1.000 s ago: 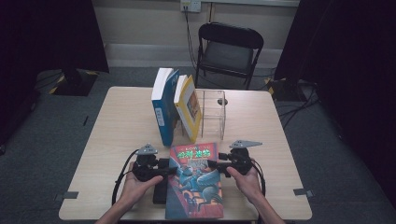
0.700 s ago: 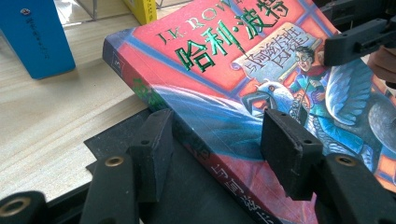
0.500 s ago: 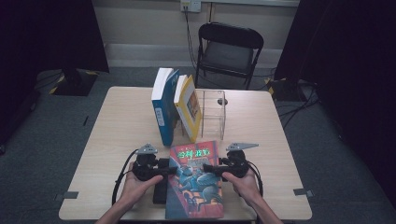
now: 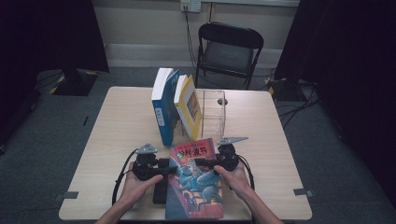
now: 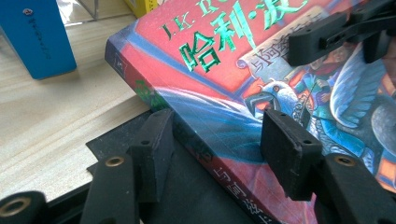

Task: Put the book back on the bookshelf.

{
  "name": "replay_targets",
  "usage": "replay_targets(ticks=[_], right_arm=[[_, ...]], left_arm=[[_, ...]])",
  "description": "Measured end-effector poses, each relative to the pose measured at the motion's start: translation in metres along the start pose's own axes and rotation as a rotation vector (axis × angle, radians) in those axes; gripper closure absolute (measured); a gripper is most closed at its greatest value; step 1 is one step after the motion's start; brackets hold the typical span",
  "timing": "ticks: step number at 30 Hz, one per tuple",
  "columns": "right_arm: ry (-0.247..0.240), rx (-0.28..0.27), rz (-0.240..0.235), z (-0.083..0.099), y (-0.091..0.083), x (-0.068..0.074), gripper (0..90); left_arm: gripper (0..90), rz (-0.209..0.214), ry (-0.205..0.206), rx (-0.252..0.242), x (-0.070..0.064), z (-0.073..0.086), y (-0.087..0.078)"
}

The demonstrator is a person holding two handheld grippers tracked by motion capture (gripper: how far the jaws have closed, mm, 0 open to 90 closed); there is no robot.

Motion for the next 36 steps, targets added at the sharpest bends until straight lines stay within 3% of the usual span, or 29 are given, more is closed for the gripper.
replay_targets(ticks=[7, 15, 17, 21, 28, 32, 35, 36], right_arm=[[-0.038, -0.041, 0.036, -0.001, -0.006, 0.011, 81.7], [-0.060, -0.079, 0.038, 0.000, -0.012, 0.019, 82.3], [-0.066, -0.085, 0.034, 0.000, -0.014, 0.021, 82.4], [-0.072, -0.093, 0.030, 0.000, -0.014, 0.023, 82.8], [-0.097, -0.113, 0.020, -0.003, -0.017, 0.031, 83.4], [-0.110, -0.126, 0.010, -0.005, -0.020, 0.035, 84.0], [-0.118, -0.135, 0.007, -0.006, -0.021, 0.038, 84.6], [-0.120, -0.137, 0.004, -0.006, -0.021, 0.039, 84.9]], left_arm=[[35.6, 0.031, -0.031, -0.020, 0.000, 0.000, 0.001], [28.3, 0.076, -0.044, -0.033, 0.001, -0.001, 0.003], [30.2, 0.120, -0.044, -0.026, 0.002, -0.003, 0.004], [32.4, 0.137, -0.046, -0.012, 0.003, -0.004, 0.005], [33.1, 0.202, -0.074, -0.022, 0.002, -0.007, 0.008], [33.1, 0.223, -0.067, -0.021, 0.001, -0.008, 0.007], [36.0, 0.258, -0.078, -0.016, 0.001, -0.008, 0.005], [37.0, 0.305, -0.082, -0.017, 0.003, -0.008, 0.004]])
Point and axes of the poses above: each handheld gripper's, and its own axes: y roughly forward along the jaws, z roughly out of its underside, x roughly to its left, the point moved 1 cm from there along y, roughly forward along the jaws, and after that the axes turned 14 degrees about x, right-handed, at the moved point
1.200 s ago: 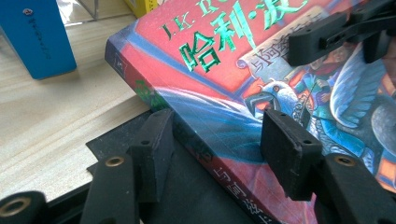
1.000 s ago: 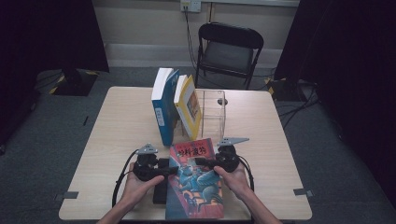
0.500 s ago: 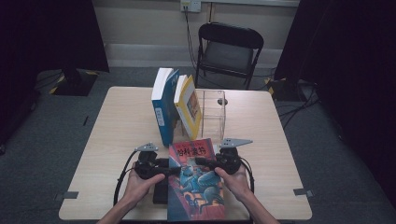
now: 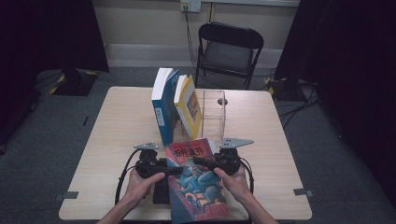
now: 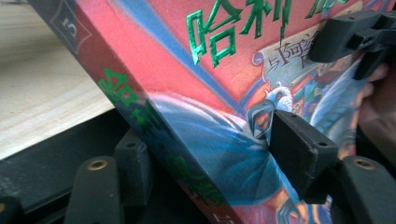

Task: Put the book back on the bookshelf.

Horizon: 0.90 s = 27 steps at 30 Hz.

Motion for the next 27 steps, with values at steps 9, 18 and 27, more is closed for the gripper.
replay_targets(ticks=[9, 18, 27], right_arm=[[0.003, -0.023, 0.038, -0.003, -0.008, 0.004, 85.0], [0.033, -0.042, -0.012, -0.006, -0.011, 0.002, 81.3], [0.051, -0.018, 0.037, -0.002, -0.018, -0.008, 58.4]], left_arm=[[54.8, 0.041, 0.055, -0.037, -0.018, -0.006, -0.001], [67.5, 0.062, 0.068, -0.058, -0.028, -0.009, -0.010], [69.9, 0.065, 0.059, -0.052, -0.027, -0.007, -0.008]])
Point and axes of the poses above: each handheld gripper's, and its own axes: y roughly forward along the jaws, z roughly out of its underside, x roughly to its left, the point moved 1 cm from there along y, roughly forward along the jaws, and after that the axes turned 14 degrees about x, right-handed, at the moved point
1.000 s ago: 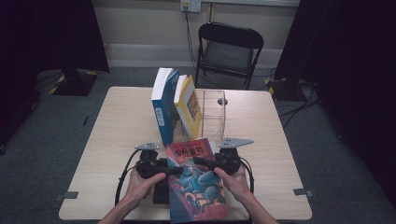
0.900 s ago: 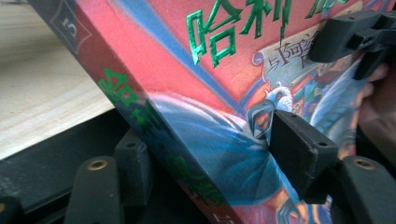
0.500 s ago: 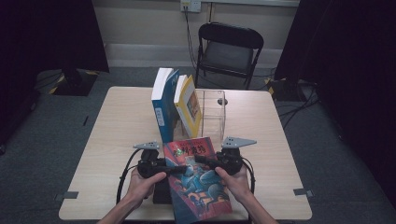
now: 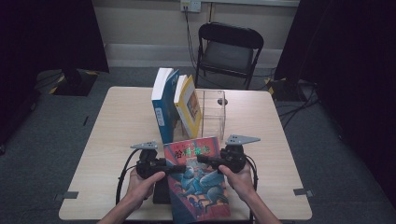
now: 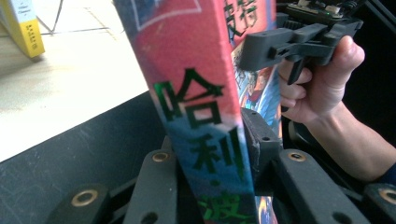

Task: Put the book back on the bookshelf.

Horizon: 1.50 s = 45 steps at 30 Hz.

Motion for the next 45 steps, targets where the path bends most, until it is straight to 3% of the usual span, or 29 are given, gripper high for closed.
replay_targets(ticks=[8, 10, 17, 19, 23, 27, 30, 32, 34, 37, 38, 40, 45], right_arm=[[0.005, 0.002, 0.092, 0.008, -0.015, -0.010, 43.3], [0.004, 0.006, 0.096, 0.010, -0.014, -0.010, 36.5], [0.016, 0.001, 0.107, 0.012, -0.015, -0.012, 32.8], [0.025, 0.007, 0.163, 0.013, -0.016, -0.012, 23.5], [0.059, 0.023, 0.149, 0.018, -0.017, -0.020, 25.5], [0.095, 0.054, 0.085, 0.020, -0.009, -0.030, 25.7], [0.155, 0.052, -0.015, 0.019, -0.002, -0.036, 28.9], [0.144, 0.063, -0.038, 0.015, 0.005, -0.032, 30.6], [0.144, 0.070, -0.029, 0.012, 0.009, -0.029, 31.5], [0.159, 0.028, -0.051, 0.008, 0.003, -0.030, 47.4], [0.156, 0.007, -0.066, 0.007, 0.000, -0.029, 50.4], [0.128, -0.013, -0.050, 0.002, -0.005, -0.023, 54.7], [0.101, -0.045, -0.033, -0.008, -0.012, -0.016, 57.9]], left_arm=[[69.7, 0.000, -0.010, -0.003, 0.003, 0.001, 0.002], [69.6, -0.002, -0.007, -0.001, 0.003, 0.000, 0.002], [69.3, -0.011, -0.006, -0.002, 0.004, 0.001, 0.003], [69.3, -0.017, -0.008, -0.002, 0.004, 0.002, 0.002], [69.3, -0.012, -0.006, -0.004, 0.004, 0.001, 0.003], [69.3, -0.014, 0.014, -0.001, 0.003, 0.001, 0.002], [69.3, -0.010, 0.022, -0.002, 0.002, 0.000, 0.002], [69.4, -0.010, 0.023, -0.002, 0.001, 0.000, 0.002], [69.4, -0.021, 0.029, 0.001, 0.000, 0.000, 0.000], [70.1, -0.021, 0.032, -0.014, 0.001, -0.002, -0.007], [70.7, -0.024, 0.034, -0.020, 0.000, -0.004, -0.009], [71.3, -0.047, 0.050, -0.023, -0.005, -0.008, -0.014], [72.4, -0.060, 0.067, -0.050, -0.011, -0.015, -0.022]])
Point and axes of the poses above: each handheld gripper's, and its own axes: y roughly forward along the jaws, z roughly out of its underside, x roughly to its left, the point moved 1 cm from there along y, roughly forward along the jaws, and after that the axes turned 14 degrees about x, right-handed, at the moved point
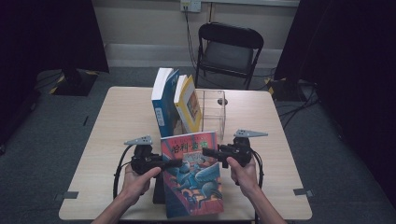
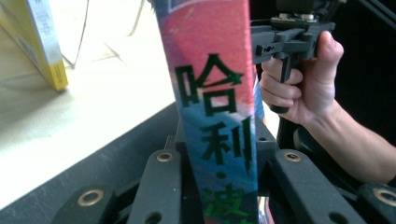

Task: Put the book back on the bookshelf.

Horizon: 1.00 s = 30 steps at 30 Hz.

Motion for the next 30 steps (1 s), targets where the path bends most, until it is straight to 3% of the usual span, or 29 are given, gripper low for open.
replay_targets(ticks=[5, 12, 15, 18, 25, 30], right_arm=[[-0.043, -0.019, 0.033, -0.014, -0.006, 0.007, 57.2], [-0.070, -0.050, 0.041, -0.025, -0.011, 0.010, 57.3], [-0.082, -0.074, 0.044, -0.030, -0.015, 0.012, 57.1], [-0.107, -0.096, 0.061, -0.037, -0.021, 0.018, 57.2], [-0.157, -0.125, 0.088, -0.047, -0.024, 0.026, 56.5], [-0.181, -0.143, 0.087, -0.048, -0.021, 0.030, 55.3]], left_arm=[[73.0, -0.013, 0.021, -0.022, -0.003, -0.011, -0.007], [72.8, -0.070, 0.081, -0.038, -0.013, -0.024, -0.015], [74.1, -0.075, 0.088, -0.069, -0.017, -0.030, -0.019], [74.7, -0.119, 0.137, -0.084, -0.025, -0.036, -0.022], [74.6, -0.201, 0.232, -0.120, -0.034, -0.039, -0.027], [74.2, -0.211, 0.231, -0.133, -0.036, -0.032, -0.030]])
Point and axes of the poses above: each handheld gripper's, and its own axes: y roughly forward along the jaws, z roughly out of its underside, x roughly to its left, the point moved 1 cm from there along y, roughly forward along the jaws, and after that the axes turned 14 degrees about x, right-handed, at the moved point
